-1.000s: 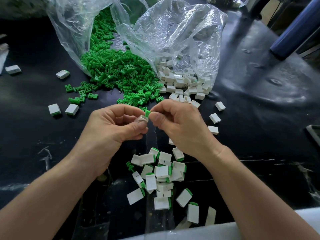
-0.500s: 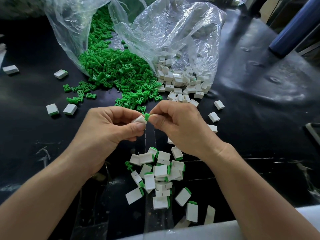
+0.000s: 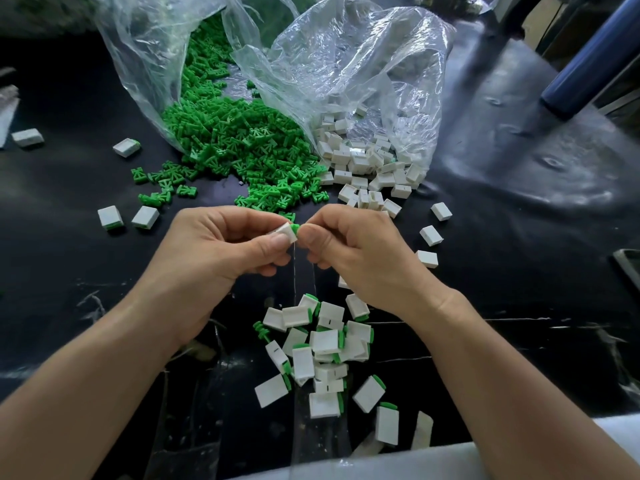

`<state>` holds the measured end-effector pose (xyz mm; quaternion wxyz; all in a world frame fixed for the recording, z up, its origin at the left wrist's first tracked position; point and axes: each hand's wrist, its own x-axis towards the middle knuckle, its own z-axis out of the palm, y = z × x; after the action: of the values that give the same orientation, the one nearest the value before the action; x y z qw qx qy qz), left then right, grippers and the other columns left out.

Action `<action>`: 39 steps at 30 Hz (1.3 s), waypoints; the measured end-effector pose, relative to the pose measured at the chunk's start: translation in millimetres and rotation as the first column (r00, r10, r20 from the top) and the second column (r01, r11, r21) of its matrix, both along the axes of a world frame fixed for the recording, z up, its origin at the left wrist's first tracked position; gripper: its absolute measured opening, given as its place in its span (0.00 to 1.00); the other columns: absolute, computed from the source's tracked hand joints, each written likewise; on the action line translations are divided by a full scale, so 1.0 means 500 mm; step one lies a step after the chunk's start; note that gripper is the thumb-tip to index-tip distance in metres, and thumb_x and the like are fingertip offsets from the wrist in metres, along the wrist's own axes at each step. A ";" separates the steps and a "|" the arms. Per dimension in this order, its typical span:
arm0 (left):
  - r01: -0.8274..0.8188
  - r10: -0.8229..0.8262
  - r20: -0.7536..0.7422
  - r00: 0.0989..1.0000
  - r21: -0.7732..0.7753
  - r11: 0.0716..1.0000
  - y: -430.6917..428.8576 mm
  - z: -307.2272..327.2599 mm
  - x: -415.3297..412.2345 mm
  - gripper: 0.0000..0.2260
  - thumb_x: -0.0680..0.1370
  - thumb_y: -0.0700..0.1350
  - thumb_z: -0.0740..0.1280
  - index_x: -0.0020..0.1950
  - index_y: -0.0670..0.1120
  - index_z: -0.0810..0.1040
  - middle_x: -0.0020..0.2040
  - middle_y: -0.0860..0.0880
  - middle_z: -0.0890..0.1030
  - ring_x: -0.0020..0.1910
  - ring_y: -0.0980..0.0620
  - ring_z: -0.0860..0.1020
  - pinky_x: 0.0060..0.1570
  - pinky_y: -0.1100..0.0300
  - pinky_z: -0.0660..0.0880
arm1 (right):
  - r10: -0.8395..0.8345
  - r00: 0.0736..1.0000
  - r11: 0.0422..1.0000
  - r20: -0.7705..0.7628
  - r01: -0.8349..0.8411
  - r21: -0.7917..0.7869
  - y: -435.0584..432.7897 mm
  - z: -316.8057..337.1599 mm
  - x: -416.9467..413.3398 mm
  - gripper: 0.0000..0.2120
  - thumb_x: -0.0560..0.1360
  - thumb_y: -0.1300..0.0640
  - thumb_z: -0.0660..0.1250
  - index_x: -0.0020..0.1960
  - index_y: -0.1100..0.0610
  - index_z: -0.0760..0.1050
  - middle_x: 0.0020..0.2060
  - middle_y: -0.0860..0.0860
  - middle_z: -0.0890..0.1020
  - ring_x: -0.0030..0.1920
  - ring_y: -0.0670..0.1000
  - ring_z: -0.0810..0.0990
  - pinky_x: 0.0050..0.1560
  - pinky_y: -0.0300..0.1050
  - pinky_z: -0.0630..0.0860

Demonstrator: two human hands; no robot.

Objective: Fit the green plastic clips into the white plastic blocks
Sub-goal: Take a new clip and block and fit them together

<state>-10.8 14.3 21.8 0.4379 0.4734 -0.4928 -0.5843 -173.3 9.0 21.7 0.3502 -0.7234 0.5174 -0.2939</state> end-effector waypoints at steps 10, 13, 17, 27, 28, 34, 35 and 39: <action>0.089 -0.076 0.147 0.986 -0.080 0.993 0.004 -0.001 0.003 0.07 0.61 0.44 0.71 0.37 0.45 0.82 0.30 0.46 0.82 0.27 0.56 0.79 0.28 0.67 0.75 | 0.173 0.954 0.977 -0.246 -0.199 -0.082 0.005 0.011 -0.002 0.10 0.77 0.60 0.61 0.37 0.56 0.68 0.31 0.48 0.71 0.35 0.52 0.70 0.38 0.49 0.68; 0.114 -0.088 0.201 0.976 -0.120 0.986 0.007 -0.002 0.003 0.07 0.62 0.45 0.71 0.37 0.45 0.82 0.30 0.46 0.82 0.27 0.56 0.79 0.27 0.67 0.74 | 0.190 0.923 0.965 -0.334 -0.239 -0.112 0.006 0.018 0.000 0.12 0.77 0.60 0.61 0.36 0.55 0.64 0.29 0.45 0.66 0.35 0.51 0.66 0.36 0.47 0.62; 0.152 -0.103 0.303 0.947 -0.142 0.978 0.008 -0.008 0.003 0.04 0.67 0.38 0.72 0.36 0.47 0.82 0.28 0.47 0.81 0.26 0.58 0.78 0.27 0.68 0.74 | 0.219 0.849 0.942 -0.481 -0.313 -0.124 0.009 0.023 0.002 0.13 0.78 0.59 0.60 0.36 0.54 0.60 0.29 0.44 0.61 0.35 0.51 0.65 0.37 0.49 0.62; 0.228 -0.121 0.476 0.871 -0.173 0.958 0.012 -0.010 0.000 0.04 0.66 0.40 0.75 0.36 0.49 0.82 0.30 0.50 0.82 0.26 0.59 0.77 0.29 0.66 0.75 | 0.242 0.702 0.888 -0.670 -0.438 -0.139 0.010 0.015 0.007 0.10 0.77 0.60 0.60 0.40 0.52 0.62 0.34 0.46 0.65 0.38 0.50 0.64 0.40 0.43 0.59; 0.184 -0.113 0.382 0.917 -0.155 0.971 0.011 -0.006 -0.001 0.03 0.64 0.43 0.74 0.37 0.48 0.83 0.30 0.47 0.82 0.27 0.58 0.78 0.28 0.66 0.76 | 0.224 0.772 0.910 -0.594 -0.384 -0.157 0.009 0.014 0.003 0.09 0.77 0.61 0.61 0.39 0.53 0.64 0.34 0.46 0.66 0.36 0.51 0.66 0.38 0.45 0.61; 0.073 -0.069 0.042 0.997 -0.091 0.993 0.004 0.006 -0.003 0.09 0.62 0.43 0.70 0.40 0.44 0.82 0.33 0.44 0.83 0.30 0.54 0.80 0.29 0.67 0.76 | 0.056 0.983 0.990 0.175 -0.077 0.115 -0.003 0.015 -0.012 0.19 0.72 0.42 0.56 0.34 0.55 0.74 0.28 0.47 0.77 0.30 0.44 0.74 0.32 0.39 0.71; 0.061 -0.060 0.021 0.998 -0.087 0.994 0.004 0.004 -0.003 0.09 0.61 0.43 0.70 0.39 0.45 0.82 0.34 0.45 0.84 0.32 0.55 0.81 0.30 0.67 0.76 | 0.014 0.972 0.978 0.236 -0.062 0.197 -0.004 0.015 -0.012 0.22 0.70 0.40 0.53 0.34 0.56 0.75 0.27 0.46 0.77 0.30 0.44 0.75 0.32 0.37 0.71; 0.056 -0.057 -0.019 0.998 -0.088 0.995 0.001 -0.003 -0.002 0.10 0.59 0.45 0.71 0.38 0.44 0.84 0.47 0.50 0.84 0.46 0.55 0.82 0.46 0.66 0.78 | 0.012 0.914 0.877 0.406 -0.205 0.435 0.003 0.008 0.004 0.26 0.68 0.37 0.50 0.38 0.58 0.75 0.31 0.49 0.80 0.32 0.46 0.77 0.33 0.39 0.70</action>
<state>-11.7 14.8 20.5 0.4469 0.4331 -0.5264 -0.5793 -171.3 10.3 25.9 0.6269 -0.5721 0.4499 -0.2780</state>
